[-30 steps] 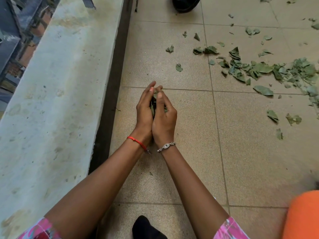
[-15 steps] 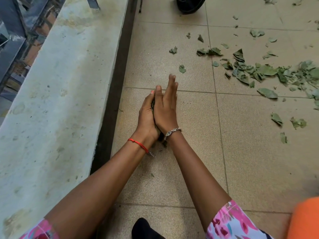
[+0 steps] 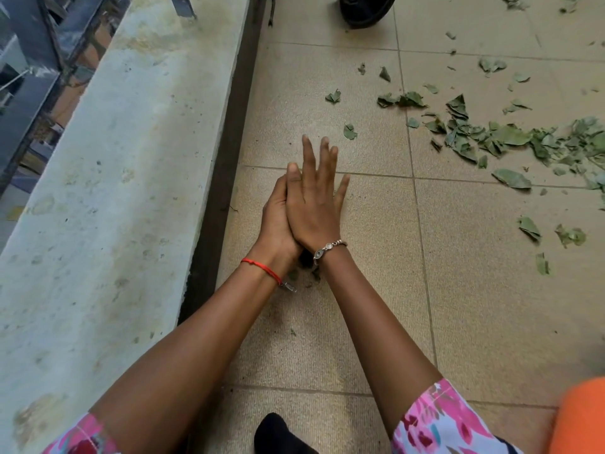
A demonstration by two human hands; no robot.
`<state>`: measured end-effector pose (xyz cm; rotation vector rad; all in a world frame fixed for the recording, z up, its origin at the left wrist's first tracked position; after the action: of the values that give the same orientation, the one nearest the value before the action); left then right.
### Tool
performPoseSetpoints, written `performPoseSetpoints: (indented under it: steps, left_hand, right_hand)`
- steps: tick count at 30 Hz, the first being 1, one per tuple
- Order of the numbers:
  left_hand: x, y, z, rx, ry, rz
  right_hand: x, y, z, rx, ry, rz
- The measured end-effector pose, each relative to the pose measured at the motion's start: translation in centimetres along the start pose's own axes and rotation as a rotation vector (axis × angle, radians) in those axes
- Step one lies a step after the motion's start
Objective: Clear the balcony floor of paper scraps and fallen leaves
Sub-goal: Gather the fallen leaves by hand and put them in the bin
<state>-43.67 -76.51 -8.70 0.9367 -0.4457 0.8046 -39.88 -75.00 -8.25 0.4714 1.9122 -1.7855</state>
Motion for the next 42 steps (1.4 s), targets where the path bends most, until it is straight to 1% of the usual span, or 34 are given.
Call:
performPoseSetpoints:
  steps: [1, 2, 3, 5, 6, 7, 9, 10, 12, 13, 14, 15, 16, 17, 19, 20, 21, 22, 25, 26, 28, 30, 31, 35, 39, 42]
  left_hand:
    - [-0.1, 0.0, -0.3, -0.012, -0.029, 0.016]
    - [-0.4, 0.0, -0.7, -0.003, -0.021, 0.008]
    - [-0.7, 0.0, -1.0, 0.013, 0.056, -0.048]
    - [-1.0, -0.1, -1.2, 0.03, 0.121, -0.052]
    - [-1.2, -0.2, -1.4, 0.045, 0.121, -0.018]
    - [-1.2, -0.1, -1.2, 0.055, 0.155, -0.022]
    - [-1.1, 0.0, -0.9, 0.073, 0.143, -0.05]
    - [-1.0, 0.1, -0.9, 0.101, 0.172, -0.083]
    - [-0.8, 0.8, -0.6, 0.107, 0.258, -0.03]
    - [-0.6, 1.4, -0.5, 0.095, 0.273, 0.01]
    - [-0.6, 1.9, -0.5, 0.094, 0.262, 0.044]
    - [-0.6, 2.4, -0.6, 0.101, 0.26, 0.047]
    - [-0.7, 2.9, -0.6, 0.12, 0.262, 0.05]
    - [-0.6, 3.3, -0.6, 0.144, 0.257, 0.052]
    - [-0.7, 4.2, -0.5, 0.186, 0.234, 0.044]
    - [-0.8, 4.7, -0.4, 0.201, 0.224, 0.036]
    - [-0.9, 5.0, -0.4, 0.207, 0.219, 0.033]
    - [-1.0, 5.3, -0.4, 0.212, 0.211, 0.039]
    - [-1.2, 5.5, -0.3, 0.19, 0.192, 0.042]
    - [-1.2, 5.5, -0.3, 0.186, 0.186, 0.04]
    - [-1.2, 5.4, -0.2, 0.183, 0.183, 0.033]
    - [-1.3, 5.4, -0.2, 0.182, 0.194, 0.018]
    - [-1.4, 5.3, -0.2, 0.179, 0.201, 0.015]
    - [-1.7, 5.4, -0.4, 0.181, 0.203, 0.02]
    - [-1.8, 5.3, -0.4, 0.187, 0.202, 0.006]
    - [-1.6, 4.9, -0.3, 0.177, 0.202, -0.011]
  right_hand:
    - [-0.2, 0.0, -0.1, 0.027, 0.062, 0.004]
    - [-0.4, 0.0, -0.2, 0.035, 0.108, -0.04]
    - [-0.3, 0.0, -0.2, 0.048, 0.138, -0.115]
    - [-0.2, -0.2, 0.0, 0.085, 0.177, -0.284]
    - [-0.2, -0.3, 0.2, 0.091, 0.181, -0.341]
    - [-0.4, -0.3, 0.2, 0.1, 0.176, -0.381]
    - [-0.4, -0.5, 0.3, 0.14, 0.104, -0.442]
    - [-0.2, -0.5, 0.3, 0.167, 0.052, -0.515]
    - [-0.4, -0.3, 0.3, 0.215, -0.005, -0.754]
    - [-0.7, 0.0, 0.3, 0.236, 0.018, -0.864]
    - [-1.2, 0.4, 0.3, 0.245, 0.066, -0.911]
    - [-1.8, 0.8, 0.3, 0.238, 0.113, -0.869]
    - [-2.2, 1.4, 0.2, 0.205, 0.139, -0.745]
    - [-2.6, 2.2, 0.1, 0.144, 0.123, -0.554]
    - [-2.4, 3.6, 0.1, -0.017, -0.04, -0.096]
    - [-2.0, 4.1, 0.4, -0.091, -0.133, 0.083]
    - [-1.7, 4.3, 0.7, -0.144, -0.202, 0.185]
    - [-1.6, 4.3, 1.0, -0.184, -0.246, 0.216]
    - [-2.3, 3.9, 2.7, -0.257, -0.35, 0.112]
    - [-2.5, 3.9, 3.5, -0.275, -0.375, 0.12]
    - [-2.4, 4.0, 4.8, -0.331, -0.392, 0.25]
    - [-1.6, 4.2, 5.4, -0.394, -0.345, 0.401]
    - [-1.1, 4.1, 5.4, -0.4, -0.301, 0.423]
    - [0.3, 3.3, 4.9, -0.325, -0.187, 0.33]
    - [0.7, 3.4, 5.0, -0.388, -0.049, 0.2]
    - [0.9, 3.9, 5.3, -0.421, 0.033, 0.251]
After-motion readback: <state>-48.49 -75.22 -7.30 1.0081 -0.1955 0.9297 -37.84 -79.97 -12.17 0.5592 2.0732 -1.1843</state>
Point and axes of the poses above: each hand's wrist, its own z-axis away from the middle knuckle, its own x-axis out of the palm, y = z × x, the point moved 2 cm from there along -z, towards the middle knuckle, and after that the axes turned 6 degrees about -z, right-handed, at the moved point
